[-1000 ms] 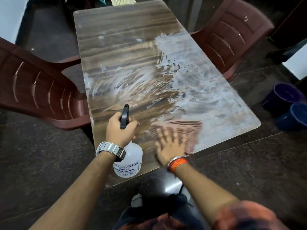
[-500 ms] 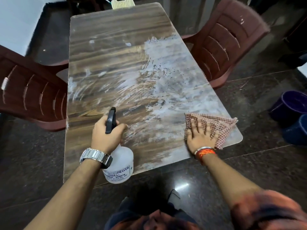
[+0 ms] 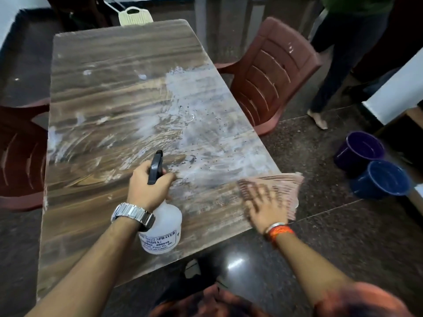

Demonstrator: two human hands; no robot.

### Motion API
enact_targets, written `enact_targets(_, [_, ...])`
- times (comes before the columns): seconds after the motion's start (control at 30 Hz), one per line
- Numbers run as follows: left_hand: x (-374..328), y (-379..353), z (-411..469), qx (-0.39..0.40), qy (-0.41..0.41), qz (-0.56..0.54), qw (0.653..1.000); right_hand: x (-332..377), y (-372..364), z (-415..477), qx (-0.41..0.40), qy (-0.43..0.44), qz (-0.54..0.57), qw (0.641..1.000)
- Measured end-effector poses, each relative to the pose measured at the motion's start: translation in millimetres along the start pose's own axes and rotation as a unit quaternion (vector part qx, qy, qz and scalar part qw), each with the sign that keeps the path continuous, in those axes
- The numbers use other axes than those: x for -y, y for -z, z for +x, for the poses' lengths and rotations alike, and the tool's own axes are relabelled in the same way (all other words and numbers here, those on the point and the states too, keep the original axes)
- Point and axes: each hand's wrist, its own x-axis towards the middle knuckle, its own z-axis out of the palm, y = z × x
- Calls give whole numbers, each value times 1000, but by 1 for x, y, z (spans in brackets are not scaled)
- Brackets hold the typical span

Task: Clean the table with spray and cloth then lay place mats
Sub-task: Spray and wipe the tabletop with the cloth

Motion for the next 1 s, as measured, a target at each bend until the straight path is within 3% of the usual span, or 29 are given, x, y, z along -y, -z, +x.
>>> enact_targets(0.07, [-3,-4,5,8,-2,3,1000,-24,15,17,31,-102,24,994])
enact_targets(0.13, [-6,-7,11,6,3,-7,1000,-13,17,14,28,-119,18,992])
enact_targets(0.3, [-7,-15,24,17,13,-18,1000,26,0,-19,-14,-6,-26,1000])
enact_targets(0.43, [-11,-19,29,33,26,-33,999,73,-5,-44,-5,187,-10,982])
enact_targets(0.5, [-15,-19,31,18,32,-29,999,97,17,-41,46,237,86,967])
enact_targets(0.53, [-17,-18,31,6,37,-29,999,104,36,-37,60,219,165,960])
enact_targets(0.67, [-25,-16,30,-46,45,-52,997,100,119,0,-16,73,474,877])
enact_targets(0.8, [-33,-22,24,-118,47,-56,990,68,172,67,76,46,666,740])
enact_targets(0.87, [-38,-33,19,-158,52,-65,984,49,175,106,128,27,675,726])
enact_targets(0.93, [-40,-44,15,-174,64,-73,980,31,163,136,170,-1,638,751])
enact_targets(1.0, [-42,-58,8,-193,79,-77,975,12,152,161,95,41,480,871])
